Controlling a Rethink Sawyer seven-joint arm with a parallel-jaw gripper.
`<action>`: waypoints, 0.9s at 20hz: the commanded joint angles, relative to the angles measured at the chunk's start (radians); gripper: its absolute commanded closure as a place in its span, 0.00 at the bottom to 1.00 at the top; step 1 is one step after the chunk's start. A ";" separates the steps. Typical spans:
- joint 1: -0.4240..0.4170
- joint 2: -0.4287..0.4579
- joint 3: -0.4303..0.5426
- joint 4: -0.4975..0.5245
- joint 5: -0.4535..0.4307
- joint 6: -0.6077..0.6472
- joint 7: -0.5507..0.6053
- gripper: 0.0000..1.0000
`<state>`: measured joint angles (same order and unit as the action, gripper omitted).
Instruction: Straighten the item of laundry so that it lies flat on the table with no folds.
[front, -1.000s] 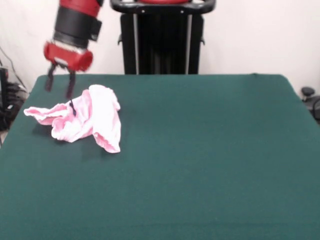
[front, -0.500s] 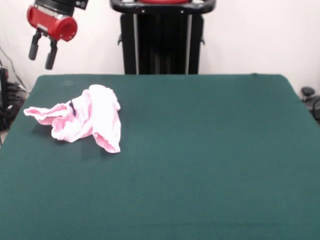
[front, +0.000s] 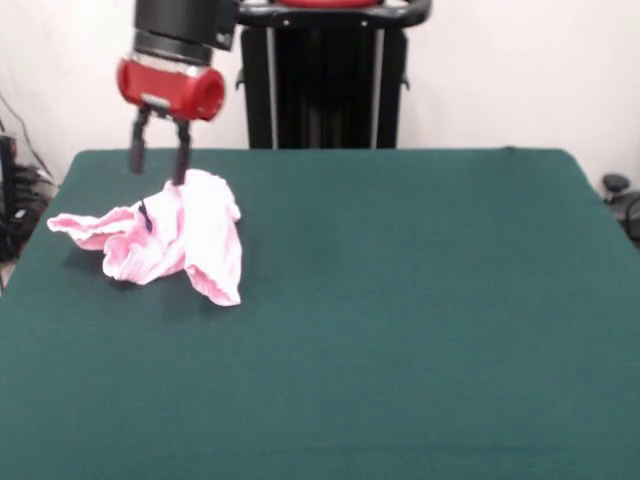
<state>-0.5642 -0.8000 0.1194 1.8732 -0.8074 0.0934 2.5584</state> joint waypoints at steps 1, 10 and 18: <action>-0.005 0.091 0.208 0.047 -0.007 0.009 -0.075 0.00; -0.008 0.189 0.165 -0.001 -0.089 0.027 -0.118 0.00; 0.145 0.254 -0.031 -0.104 -0.171 -0.093 -0.001 0.00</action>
<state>-0.5396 -0.6310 0.1520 1.8560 -0.9018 0.0805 2.5584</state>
